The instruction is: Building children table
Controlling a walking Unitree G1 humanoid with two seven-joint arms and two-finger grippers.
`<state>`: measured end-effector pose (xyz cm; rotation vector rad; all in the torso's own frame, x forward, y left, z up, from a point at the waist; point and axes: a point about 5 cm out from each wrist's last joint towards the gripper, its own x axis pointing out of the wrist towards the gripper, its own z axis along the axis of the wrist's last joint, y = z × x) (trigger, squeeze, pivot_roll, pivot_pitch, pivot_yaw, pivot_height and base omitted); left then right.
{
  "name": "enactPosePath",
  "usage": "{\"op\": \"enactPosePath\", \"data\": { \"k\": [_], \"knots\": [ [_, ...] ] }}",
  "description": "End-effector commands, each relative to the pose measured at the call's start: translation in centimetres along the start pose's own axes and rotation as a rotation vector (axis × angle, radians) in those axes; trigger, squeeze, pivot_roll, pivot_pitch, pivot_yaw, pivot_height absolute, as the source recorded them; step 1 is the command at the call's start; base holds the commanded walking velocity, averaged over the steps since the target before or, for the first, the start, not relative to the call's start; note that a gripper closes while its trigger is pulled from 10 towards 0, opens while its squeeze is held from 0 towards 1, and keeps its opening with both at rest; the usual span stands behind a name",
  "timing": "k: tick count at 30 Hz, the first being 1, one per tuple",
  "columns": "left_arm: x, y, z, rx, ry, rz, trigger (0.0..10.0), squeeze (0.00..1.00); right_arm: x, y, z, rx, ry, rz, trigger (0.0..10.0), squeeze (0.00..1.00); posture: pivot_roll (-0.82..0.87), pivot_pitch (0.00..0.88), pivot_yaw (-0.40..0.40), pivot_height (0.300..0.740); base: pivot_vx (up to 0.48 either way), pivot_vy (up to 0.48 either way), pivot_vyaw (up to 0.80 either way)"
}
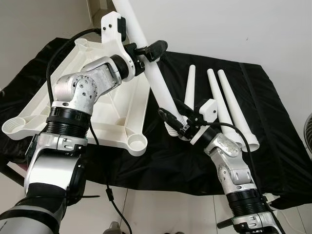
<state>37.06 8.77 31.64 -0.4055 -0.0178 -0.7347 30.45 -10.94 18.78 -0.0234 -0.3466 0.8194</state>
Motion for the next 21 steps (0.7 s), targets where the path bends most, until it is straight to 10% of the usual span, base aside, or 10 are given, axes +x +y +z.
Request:
{"op": "enactPosePath", "data": {
  "k": [1,19,20,21],
  "knots": [
    [-0.1,-2.3,0.7,0.009,-0.005,-0.380,0.1,0.00,0.0,0.0,0.2,-0.015,-0.017,0.001,10.0,0.00,0.13,0.007,-0.013,0.740,0.000,0.000,0.00],
    [0.1,-2.7,1.1,0.052,-0.002,-0.371,0.5,0.00,0.5,-1.1,-0.2,-0.035,0.030,-0.097,10.0,0.00,0.13,0.000,-0.020,0.740,0.000,0.000,0.00],
    [0.2,-2.9,1.0,0.093,-0.002,-0.357,10.0,0.00,0.5,-1.2,-0.1,-0.036,0.040,-0.091,10.0,1.00,0.13,0.000,-0.025,0.740,0.000,0.000,0.00],
    [0.2,-2.9,1.0,0.093,-0.002,-0.357,10.0,0.00,0.5,-1.2,-0.1,-0.036,0.040,-0.091,10.0,1.00,0.13,0.000,-0.025,0.740,0.000,0.000,0.00]
  ]
}}
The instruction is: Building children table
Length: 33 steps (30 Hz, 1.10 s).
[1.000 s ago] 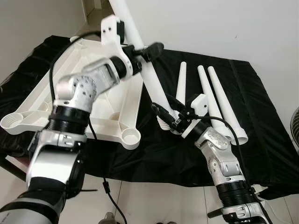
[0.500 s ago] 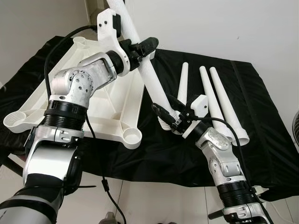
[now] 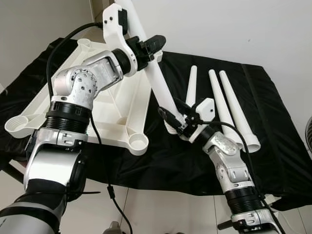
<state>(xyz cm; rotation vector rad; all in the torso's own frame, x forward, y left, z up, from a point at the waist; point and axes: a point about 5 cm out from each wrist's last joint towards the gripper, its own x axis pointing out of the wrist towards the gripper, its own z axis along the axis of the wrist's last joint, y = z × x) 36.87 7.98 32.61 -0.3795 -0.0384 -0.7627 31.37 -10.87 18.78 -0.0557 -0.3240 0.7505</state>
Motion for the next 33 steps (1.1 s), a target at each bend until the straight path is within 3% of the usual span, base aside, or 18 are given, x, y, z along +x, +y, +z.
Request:
{"op": "enactPosePath", "data": {
  "k": [1,6,7,8,10,11,17,20,33],
  "knots": [
    [-0.3,-1.9,0.5,0.063,-0.002,-0.327,10.0,0.00,-0.1,-0.6,0.2,-0.005,0.004,-0.028,10.0,1.00,0.13,0.000,-0.025,0.740,0.000,0.000,0.00],
    [-0.2,-2.6,0.6,0.141,-0.016,-0.312,10.0,0.00,0.2,-1.1,0.6,-0.038,0.025,-0.042,10.0,1.00,0.13,0.000,-0.032,0.740,0.000,0.000,0.00],
    [-0.2,-3.0,0.9,0.193,-0.038,-0.296,10.0,0.00,0.5,-1.6,0.7,-0.084,0.053,-0.079,10.0,1.00,0.13,0.000,-0.035,0.740,0.000,0.000,0.00],
    [-0.2,-3.1,1.0,0.211,-0.051,-0.286,10.0,0.00,0.6,-1.7,0.8,-0.100,0.063,-0.088,10.0,0.34,0.13,0.000,-0.034,0.740,0.000,0.000,0.00],
    [-0.2,-3.2,1.1,0.222,-0.066,-0.278,10.0,0.00,0.9,-1.7,0.8,-0.112,0.080,-0.090,10.0,0.34,0.13,0.000,-0.035,0.740,0.000,0.000,0.00],
    [-0.2,-3.3,1.2,0.237,-0.077,-0.265,10.0,0.00,1.1,-1.7,0.8,-0.120,0.093,-0.089,10.0,0.00,0.13,0.000,-0.038,0.740,0.000,0.000,0.00],
    [-0.1,-4.1,1.2,0.292,-0.111,-0.236,10.0,0.00,1.8,-1.6,0.9,-0.125,0.136,-0.094,10.0,0.00,0.13,0.000,-0.043,0.740,0.000,0.000,0.00],
    [0.3,-5.3,0.8,0.384,-0.131,-0.214,10.0,0.00,2.7,-1.1,1.1,-0.109,0.164,-0.057,10.0,0.00,0.15,0.000,-0.054,0.740,0.000,0.000,0.00],
    [0.9,-7.0,-0.7,0.496,-0.152,-0.187,10.0,0.00,4.6,-0.4,1.8,-0.146,0.187,-0.028,10.0,0.00,0.16,0.027,-0.069,0.740,0.000,0.000,0.00]
  ]
}}
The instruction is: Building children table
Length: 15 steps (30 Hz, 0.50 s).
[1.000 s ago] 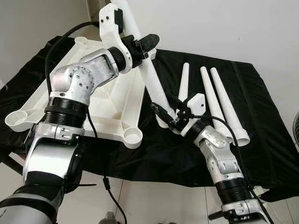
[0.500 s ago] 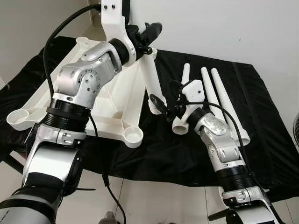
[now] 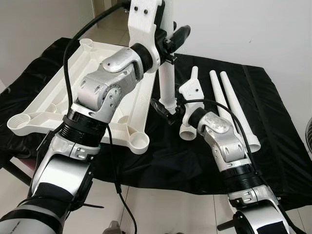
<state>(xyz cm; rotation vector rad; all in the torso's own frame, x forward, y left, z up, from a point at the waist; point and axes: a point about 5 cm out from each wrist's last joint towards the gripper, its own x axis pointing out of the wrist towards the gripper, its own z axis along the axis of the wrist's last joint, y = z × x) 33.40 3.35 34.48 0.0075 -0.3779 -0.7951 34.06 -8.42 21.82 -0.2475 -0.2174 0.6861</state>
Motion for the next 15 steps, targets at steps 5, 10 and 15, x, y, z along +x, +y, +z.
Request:
{"op": "enactPosePath", "data": {
  "k": [5,10,15],
  "knots": [
    [0.13,-1.45,-0.26,0.033,-0.007,-0.087,10.0,0.00,0.57,-0.13,0.30,-0.019,0.031,-0.013,10.0,0.00,0.16,0.032,-0.069,0.740,0.000,0.000,0.00],
    [0.27,-1.76,-0.13,0.040,-0.013,-0.094,10.0,0.00,0.68,-0.40,0.23,-0.043,0.050,-0.037,10.0,0.00,0.16,0.034,-0.065,0.740,0.000,0.000,0.00],
    [0.42,-1.93,-0.04,0.045,-0.021,-0.095,10.0,0.00,0.71,-0.50,0.03,-0.046,0.063,-0.045,10.0,0.00,0.17,0.034,-0.064,0.740,0.000,0.000,0.00]
  ]
}}
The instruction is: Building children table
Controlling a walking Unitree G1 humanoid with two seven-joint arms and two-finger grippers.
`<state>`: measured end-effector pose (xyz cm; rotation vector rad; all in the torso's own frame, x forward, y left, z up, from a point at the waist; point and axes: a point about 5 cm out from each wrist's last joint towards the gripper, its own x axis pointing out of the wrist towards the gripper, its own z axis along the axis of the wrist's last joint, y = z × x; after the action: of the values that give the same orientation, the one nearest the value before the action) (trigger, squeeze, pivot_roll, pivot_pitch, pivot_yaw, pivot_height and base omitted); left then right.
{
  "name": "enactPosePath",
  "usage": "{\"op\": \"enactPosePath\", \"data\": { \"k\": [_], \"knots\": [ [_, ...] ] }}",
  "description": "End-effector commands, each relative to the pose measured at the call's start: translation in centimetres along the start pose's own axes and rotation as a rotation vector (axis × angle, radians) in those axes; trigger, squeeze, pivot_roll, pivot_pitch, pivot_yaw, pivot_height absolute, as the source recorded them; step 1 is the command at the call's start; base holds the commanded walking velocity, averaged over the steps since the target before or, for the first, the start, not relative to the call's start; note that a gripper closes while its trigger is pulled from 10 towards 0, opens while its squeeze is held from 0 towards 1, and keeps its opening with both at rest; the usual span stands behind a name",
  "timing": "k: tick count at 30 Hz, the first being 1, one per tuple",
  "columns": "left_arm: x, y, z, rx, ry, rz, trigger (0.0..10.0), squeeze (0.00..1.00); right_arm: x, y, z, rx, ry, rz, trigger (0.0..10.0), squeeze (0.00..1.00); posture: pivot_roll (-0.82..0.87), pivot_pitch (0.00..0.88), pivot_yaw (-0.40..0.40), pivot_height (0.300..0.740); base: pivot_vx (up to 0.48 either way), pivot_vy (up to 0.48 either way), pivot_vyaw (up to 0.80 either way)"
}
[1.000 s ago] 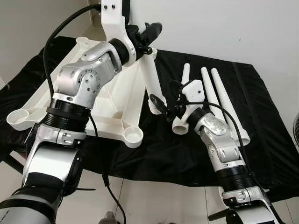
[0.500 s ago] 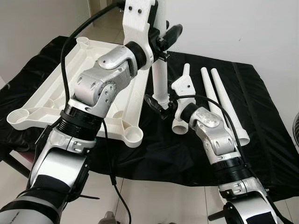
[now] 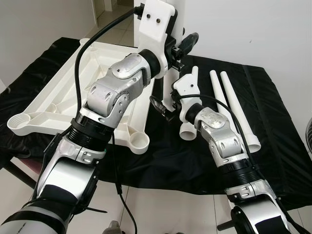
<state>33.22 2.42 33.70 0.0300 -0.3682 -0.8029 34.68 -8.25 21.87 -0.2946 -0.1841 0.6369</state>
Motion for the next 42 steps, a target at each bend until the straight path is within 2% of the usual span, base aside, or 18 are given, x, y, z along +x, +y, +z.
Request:
{"op": "enactPosePath", "data": {
  "k": [1,2,3,4,7,8,9,10,12,13,17,18,29,30,33,34,39,42],
  "knots": [
    [0.1,-1.0,0.8,0.031,-0.039,-0.083,10.0,0.00,0.1,-0.2,0.1,-0.010,0.011,-0.006,10.0,0.00,0.17,0.034,-0.064,0.740,0.000,0.000,0.00],
    [0.2,-1.0,0.9,0.033,-0.043,-0.083,10.0,0.00,0.1,-0.2,0.0,-0.012,0.018,-0.006,8.9,0.00,0.17,0.034,-0.064,0.740,0.000,0.000,0.00],
    [0.2,-1.0,1.0,0.034,-0.047,-0.083,10.0,0.00,0.1,-0.2,-0.1,-0.013,0.023,-0.007,8.9,0.00,0.17,0.034,-0.063,0.740,0.000,0.000,0.00],
    [0.3,-1.0,1.1,0.036,-0.050,-0.084,10.0,0.00,0.1,-0.2,-0.2,-0.012,0.026,-0.010,9.5,0.00,0.17,0.033,-0.059,0.740,0.000,0.000,0.00],
    [0.3,-1.0,1.1,0.036,-0.051,-0.085,10.0,0.00,0.1,-0.2,-0.2,-0.012,0.027,-0.012,9.5,0.00,0.17,0.033,-0.059,0.740,0.000,0.000,0.00],
    [0.3,-1.0,1.1,0.039,-0.052,-0.088,10.0,0.00,0.1,-0.2,-0.2,-0.011,0.028,-0.015,8.6,0.00,0.17,0.032,-0.059,0.740,0.000,0.000,0.00],
    [0.3,-1.1,1.1,0.040,-0.053,-0.091,10.0,0.00,0.2,-0.2,-0.2,-0.011,0.026,-0.017,8.9,0.00,0.17,0.031,-0.058,0.740,0.000,0.000,0.00],
    [0.3,-1.1,1.1,0.040,-0.052,-0.092,10.0,0.00,0.2,-0.2,-0.1,-0.011,0.022,-0.020,7.4,0.00,0.17,0.031,-0.057,0.740,0.000,0.000,0.00],
    [0.3,-1.2,1.1,0.040,-0.052,-0.093,10.0,0.00,0.2,-0.2,-0.1,-0.012,0.020,-0.022,7.4,0.00,0.17,0.031,-0.057,0.740,0.000,0.000,0.00],
    [0.4,-1.2,1.1,0.041,-0.052,-0.095,10.0,0.00,0.3,-0.3,0.0,-0.007,0.021,-0.026,4.5,0.00,0.17,0.031,-0.057,0.740,0.000,0.000,0.00],
    [0.4,-1.4,1.1,0.041,-0.053,-0.099,10.0,0.00,0.3,-0.5,-0.1,0.000,0.020,-0.035,4.1,0.00,0.17,0.030,-0.056,0.740,0.000,0.000,0.00],
    [0.4,-1.4,1.1,0.041,-0.053,-0.100,10.0,0.00,0.3,-0.5,-0.1,0.002,0.017,-0.035,0.0,0.00,0.17,0.030,-0.056,0.740,0.000,0.000,0.00],
    [0.3,-1.5,1.0,0.025,-0.052,-0.108,10.0,0.00,0.0,-1.0,-0.5,0.024,0.012,-0.093,0.0,0.00,0.17,0.030,-0.049,0.740,0.000,0.000,0.00],
    [0.3,-1.5,0.8,-0.025,-0.049,-0.113,10.0,0.43,0.0,-1.2,-0.6,0.036,0.016,-0.116,0.0,0.00,0.17,0.030,-0.049,0.740,0.000,0.000,0.00],
    [0.2,-1.5,0.7,-0.061,-0.047,-0.117,10.0,0.43,-0.1,-1.3,-0.7,0.043,0.020,-0.133,0.0,0.00,0.17,0.031,-0.048,0.740,0.000,0.000,0.00],
    [0.0,-1.6,0.6,-0.095,-0.048,-0.141,10.0,1.00,-0.1,-1.4,-0.8,0.047,0.022,-0.150,10.0,0.00,0.17,0.031,-0.047,0.740,0.000,0.000,0.00],
    [-0.3,-2.0,0.7,-0.150,-0.064,-0.191,10.0,1.00,-0.3,-1.8,-1.0,0.079,0.022,-0.206,10.0,0.00,0.17,0.029,-0.045,0.740,0.000,0.000,0.00],
    [-0.8,-1.9,0.9,-0.191,-0.080,-0.207,10.0,1.00,-0.4,-2.4,-1.2,0.127,0.015,-0.271,10.0,0.00,0.16,0.023,-0.041,0.740,0.000,0.000,0.00]
  ]
}}
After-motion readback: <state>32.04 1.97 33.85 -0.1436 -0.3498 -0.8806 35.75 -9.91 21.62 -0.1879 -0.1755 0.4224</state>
